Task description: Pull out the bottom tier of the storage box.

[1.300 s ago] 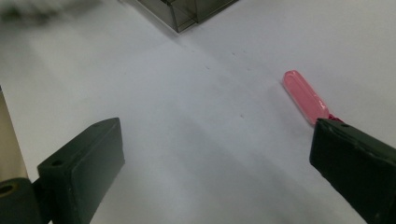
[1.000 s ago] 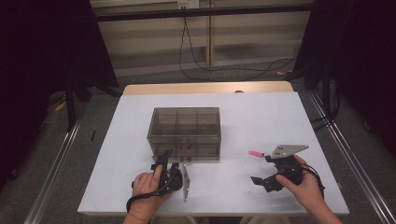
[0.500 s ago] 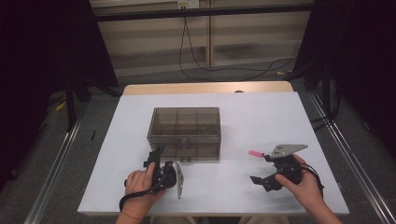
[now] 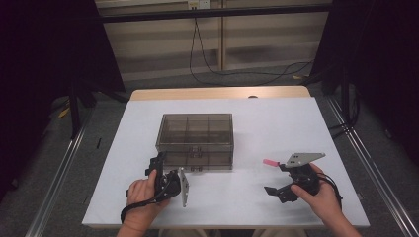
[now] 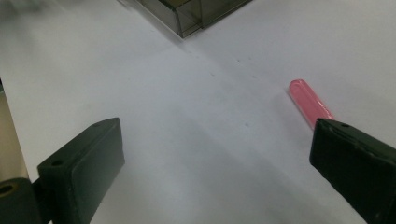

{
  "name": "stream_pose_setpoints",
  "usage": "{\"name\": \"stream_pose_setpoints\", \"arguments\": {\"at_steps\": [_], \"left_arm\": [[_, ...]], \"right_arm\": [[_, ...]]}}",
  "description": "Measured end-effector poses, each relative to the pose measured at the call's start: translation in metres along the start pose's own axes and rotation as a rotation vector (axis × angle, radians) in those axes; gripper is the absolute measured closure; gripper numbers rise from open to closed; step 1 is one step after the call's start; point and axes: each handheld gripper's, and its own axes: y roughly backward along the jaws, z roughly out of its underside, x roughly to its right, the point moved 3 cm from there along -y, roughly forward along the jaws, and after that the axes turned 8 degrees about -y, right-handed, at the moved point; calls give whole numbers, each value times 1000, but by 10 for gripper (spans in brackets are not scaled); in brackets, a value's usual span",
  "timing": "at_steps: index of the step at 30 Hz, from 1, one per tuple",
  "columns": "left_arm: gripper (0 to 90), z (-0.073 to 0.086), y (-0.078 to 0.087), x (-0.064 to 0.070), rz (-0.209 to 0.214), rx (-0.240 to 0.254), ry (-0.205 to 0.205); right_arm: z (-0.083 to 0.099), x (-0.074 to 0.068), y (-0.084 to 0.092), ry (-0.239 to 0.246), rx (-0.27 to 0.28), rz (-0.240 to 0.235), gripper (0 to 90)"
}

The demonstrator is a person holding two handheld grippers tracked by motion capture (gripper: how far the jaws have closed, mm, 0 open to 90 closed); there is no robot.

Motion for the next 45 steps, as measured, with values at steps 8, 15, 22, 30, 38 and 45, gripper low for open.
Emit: {"name": "stream_pose_setpoints", "arguments": {"at_steps": [8, 15, 22, 30, 38, 45], "left_arm": [[192, 9, 3, -6, -7, -13, 3], [186, 16, 3, -8, 5, -18, 19], [178, 29, 6, -14, 3, -20, 83], [173, 35, 7, -16, -7, -26, 131], [160, 40, 7, -17, 27, -28, 206], [148, 48, 5, -15, 43, -41, 284]], "right_arm": [[-1, -1, 0, 2, 3, 2, 27], [-1, -1, -1, 0, 0, 0, 28], [-1, -2, -3, 6, -8, 2, 28], [-2, -4, -5, 12, -10, -4, 28], [-3, -4, -6, 12, -10, -8, 28], [-5, -4, -8, 14, -10, -14, 27]]}}
